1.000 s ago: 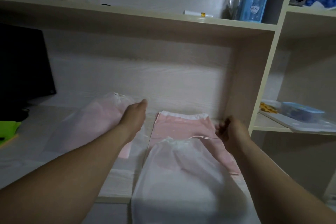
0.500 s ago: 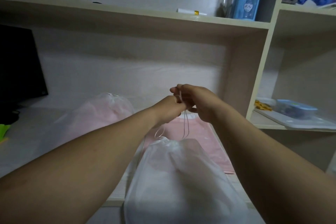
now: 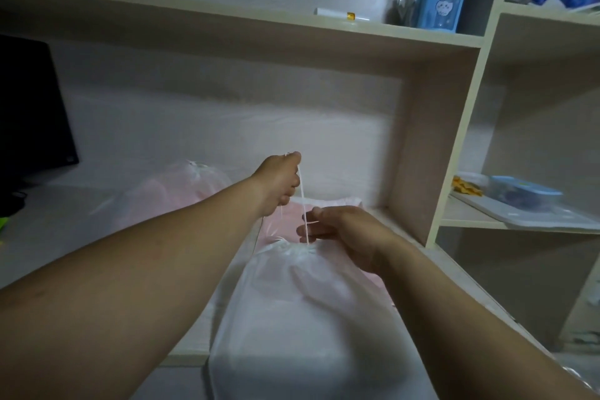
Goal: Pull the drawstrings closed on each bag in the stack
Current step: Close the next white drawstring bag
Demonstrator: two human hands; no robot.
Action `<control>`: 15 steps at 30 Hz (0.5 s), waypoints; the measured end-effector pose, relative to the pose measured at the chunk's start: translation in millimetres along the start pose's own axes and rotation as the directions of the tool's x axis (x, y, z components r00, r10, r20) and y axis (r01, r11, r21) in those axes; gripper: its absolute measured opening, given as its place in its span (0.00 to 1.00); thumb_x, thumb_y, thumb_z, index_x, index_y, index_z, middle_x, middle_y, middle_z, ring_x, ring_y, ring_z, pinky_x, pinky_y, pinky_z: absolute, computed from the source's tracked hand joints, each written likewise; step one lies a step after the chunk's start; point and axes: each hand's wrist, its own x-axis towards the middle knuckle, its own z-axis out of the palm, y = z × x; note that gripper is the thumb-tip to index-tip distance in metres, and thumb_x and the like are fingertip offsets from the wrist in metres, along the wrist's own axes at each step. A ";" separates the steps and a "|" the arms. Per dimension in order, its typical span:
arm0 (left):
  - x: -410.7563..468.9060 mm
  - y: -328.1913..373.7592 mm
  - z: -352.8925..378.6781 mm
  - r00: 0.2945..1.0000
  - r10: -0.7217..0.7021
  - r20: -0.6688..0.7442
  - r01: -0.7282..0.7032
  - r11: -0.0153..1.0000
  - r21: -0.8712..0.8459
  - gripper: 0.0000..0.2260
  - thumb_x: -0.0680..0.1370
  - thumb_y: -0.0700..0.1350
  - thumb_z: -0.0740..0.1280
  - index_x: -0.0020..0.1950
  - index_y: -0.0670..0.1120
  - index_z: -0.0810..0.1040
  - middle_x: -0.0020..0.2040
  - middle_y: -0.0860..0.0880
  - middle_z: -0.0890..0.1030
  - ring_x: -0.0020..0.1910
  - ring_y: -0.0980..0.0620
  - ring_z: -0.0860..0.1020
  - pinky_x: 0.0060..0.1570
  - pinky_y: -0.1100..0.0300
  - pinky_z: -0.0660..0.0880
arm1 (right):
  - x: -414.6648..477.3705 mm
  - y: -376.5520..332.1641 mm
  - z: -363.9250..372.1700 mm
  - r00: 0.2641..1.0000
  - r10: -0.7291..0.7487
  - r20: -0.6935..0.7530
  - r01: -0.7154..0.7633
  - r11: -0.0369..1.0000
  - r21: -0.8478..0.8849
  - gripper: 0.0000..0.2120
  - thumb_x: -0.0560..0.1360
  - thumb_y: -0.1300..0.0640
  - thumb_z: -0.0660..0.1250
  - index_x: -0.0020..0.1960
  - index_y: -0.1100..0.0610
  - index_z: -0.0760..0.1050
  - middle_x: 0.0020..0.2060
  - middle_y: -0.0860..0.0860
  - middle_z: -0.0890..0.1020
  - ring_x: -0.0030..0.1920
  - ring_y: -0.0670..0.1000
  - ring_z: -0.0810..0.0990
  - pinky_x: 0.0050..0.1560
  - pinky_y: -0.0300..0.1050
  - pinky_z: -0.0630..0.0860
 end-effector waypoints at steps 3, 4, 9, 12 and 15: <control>2.0 -6.5 -1.0 1.000 -0.026 -0.010 0.027 1.000 0.010 0.13 0.83 0.51 0.57 0.39 0.50 0.63 0.31 0.50 0.61 0.26 0.53 0.56 0.26 0.64 0.52 | 0.3 7.0 1.4 0.999 -0.030 0.038 0.028 0.999 0.045 0.09 0.83 0.58 0.65 0.55 0.63 0.81 0.48 0.60 0.87 0.49 0.56 0.85 0.58 0.53 0.78; 3.0 -8.6 -1.3 1.000 -0.029 -0.011 0.029 1.000 0.004 0.14 0.83 0.51 0.57 0.39 0.50 0.63 0.31 0.50 0.61 0.26 0.53 0.56 0.26 0.64 0.52 | 0.6 7.7 1.8 0.998 -0.036 0.050 0.035 0.999 0.032 0.08 0.83 0.59 0.65 0.54 0.63 0.82 0.48 0.60 0.87 0.50 0.56 0.85 0.59 0.52 0.78; 7.7 -13.1 0.5 1.000 -0.018 -0.011 0.018 1.000 -0.025 0.14 0.84 0.53 0.57 0.40 0.50 0.63 0.30 0.50 0.60 0.26 0.52 0.55 0.26 0.63 0.52 | -2.0 0.8 12.7 0.994 -0.054 0.094 0.056 0.998 -0.023 0.07 0.82 0.64 0.65 0.50 0.63 0.81 0.47 0.60 0.87 0.46 0.52 0.86 0.52 0.44 0.80; 6.5 -15.7 -2.3 0.999 -0.023 -0.048 0.022 0.999 -0.025 0.20 0.81 0.64 0.60 0.42 0.49 0.70 0.31 0.50 0.62 0.26 0.53 0.58 0.26 0.62 0.56 | -1.5 1.3 16.9 0.998 0.050 0.045 -0.056 0.989 0.135 0.06 0.82 0.63 0.65 0.50 0.62 0.81 0.40 0.57 0.85 0.46 0.55 0.84 0.57 0.50 0.80; 14.5 -19.7 -14.6 0.952 -0.043 -0.304 -0.001 0.990 -0.141 0.36 0.75 0.71 0.63 0.59 0.38 0.77 0.31 0.50 0.65 0.24 0.51 0.62 0.25 0.63 0.60 | 1.2 9.3 15.6 0.982 0.105 -0.157 -0.113 0.993 -0.042 0.09 0.79 0.60 0.71 0.41 0.60 0.83 0.30 0.52 0.81 0.41 0.53 0.80 0.56 0.48 0.78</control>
